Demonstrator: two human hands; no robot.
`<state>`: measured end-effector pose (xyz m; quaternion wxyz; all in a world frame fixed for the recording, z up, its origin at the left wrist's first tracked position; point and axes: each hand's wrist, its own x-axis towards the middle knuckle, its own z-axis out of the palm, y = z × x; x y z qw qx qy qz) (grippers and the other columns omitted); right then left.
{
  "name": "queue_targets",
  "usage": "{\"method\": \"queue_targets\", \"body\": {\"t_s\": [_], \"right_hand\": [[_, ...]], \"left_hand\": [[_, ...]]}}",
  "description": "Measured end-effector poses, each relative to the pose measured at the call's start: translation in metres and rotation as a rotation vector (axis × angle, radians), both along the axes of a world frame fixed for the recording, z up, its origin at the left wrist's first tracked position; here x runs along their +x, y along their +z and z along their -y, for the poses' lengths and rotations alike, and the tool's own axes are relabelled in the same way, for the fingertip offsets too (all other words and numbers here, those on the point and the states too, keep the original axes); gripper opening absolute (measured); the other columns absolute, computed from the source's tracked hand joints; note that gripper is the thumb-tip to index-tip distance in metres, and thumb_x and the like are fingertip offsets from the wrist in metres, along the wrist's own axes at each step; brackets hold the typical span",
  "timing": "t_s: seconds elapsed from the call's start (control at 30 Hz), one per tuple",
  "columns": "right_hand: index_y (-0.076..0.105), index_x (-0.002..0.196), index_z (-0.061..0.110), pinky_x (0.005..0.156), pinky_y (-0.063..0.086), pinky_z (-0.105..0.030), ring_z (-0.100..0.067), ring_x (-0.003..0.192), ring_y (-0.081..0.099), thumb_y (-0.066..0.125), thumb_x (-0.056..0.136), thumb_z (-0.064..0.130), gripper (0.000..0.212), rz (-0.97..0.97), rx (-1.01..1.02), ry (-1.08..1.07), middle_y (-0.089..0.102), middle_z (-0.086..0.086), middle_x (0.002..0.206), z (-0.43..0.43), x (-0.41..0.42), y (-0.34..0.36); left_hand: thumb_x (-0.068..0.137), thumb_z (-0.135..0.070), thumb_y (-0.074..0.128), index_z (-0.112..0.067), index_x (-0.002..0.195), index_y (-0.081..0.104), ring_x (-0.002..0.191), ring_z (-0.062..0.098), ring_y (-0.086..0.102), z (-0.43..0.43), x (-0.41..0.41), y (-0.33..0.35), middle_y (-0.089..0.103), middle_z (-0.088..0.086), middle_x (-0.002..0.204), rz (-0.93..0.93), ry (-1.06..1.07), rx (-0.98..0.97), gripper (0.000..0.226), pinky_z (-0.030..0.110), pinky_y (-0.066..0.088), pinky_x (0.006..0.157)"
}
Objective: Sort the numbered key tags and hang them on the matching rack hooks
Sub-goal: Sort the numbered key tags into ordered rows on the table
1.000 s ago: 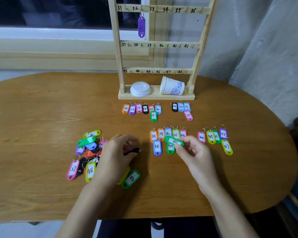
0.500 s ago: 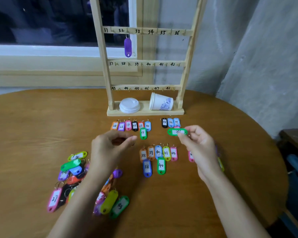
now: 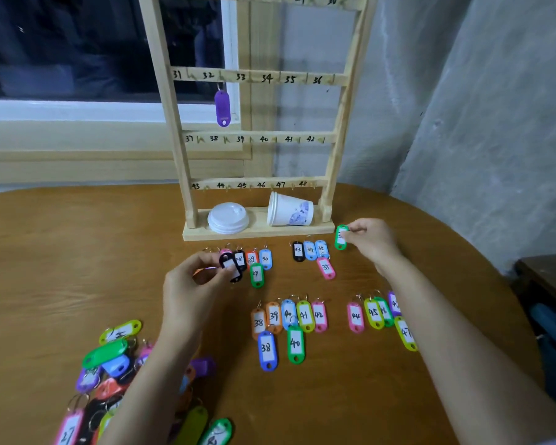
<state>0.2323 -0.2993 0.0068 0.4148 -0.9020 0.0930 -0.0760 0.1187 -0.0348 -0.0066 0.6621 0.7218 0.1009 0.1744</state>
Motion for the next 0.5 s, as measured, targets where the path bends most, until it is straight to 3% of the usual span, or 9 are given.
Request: {"method": "queue_targets", "body": {"t_s": [0.13,0.33,0.5], "right_hand": [[0.068,0.112,0.012,0.088,0.052,-0.039,-0.020,0.103,0.061,0.065,0.088,0.020,0.025,-0.084,-0.158,-0.003,0.067,-0.006,0.114,0.000,0.010,-0.004],[0.069,0.110,0.016,0.085,0.051,-0.036,-0.017,0.107,0.058,0.066,0.087,0.024,0.024,-0.122,-0.212,0.070,0.066,-0.002,0.115,-0.008,0.010,-0.004],[0.064,0.114,0.020,0.077,0.051,-0.032,-0.015,0.098,0.059,0.063,0.089,0.031,0.028,-0.044,-0.220,0.042,0.065,0.001,0.111,-0.012,0.000,0.002]], "left_hand": [[0.077,-0.004,0.074,-0.018,0.074,0.067,0.075,0.012,0.066,-0.005,0.000,0.001,0.071,-0.004,0.074,0.009,0.011,-0.039,0.017,0.023,0.053,0.067],[0.080,-0.003,0.070,-0.015,0.076,0.066,0.068,0.005,0.064,0.001,-0.004,0.007,0.069,-0.002,0.073,0.018,-0.012,-0.087,0.014,0.012,0.050,0.054],[0.082,-0.008,0.070,-0.015,0.077,0.067,0.072,0.006,0.063,0.000,-0.007,0.007,0.070,0.000,0.080,-0.026,-0.035,-0.113,0.009,0.015,0.050,0.060]]}}
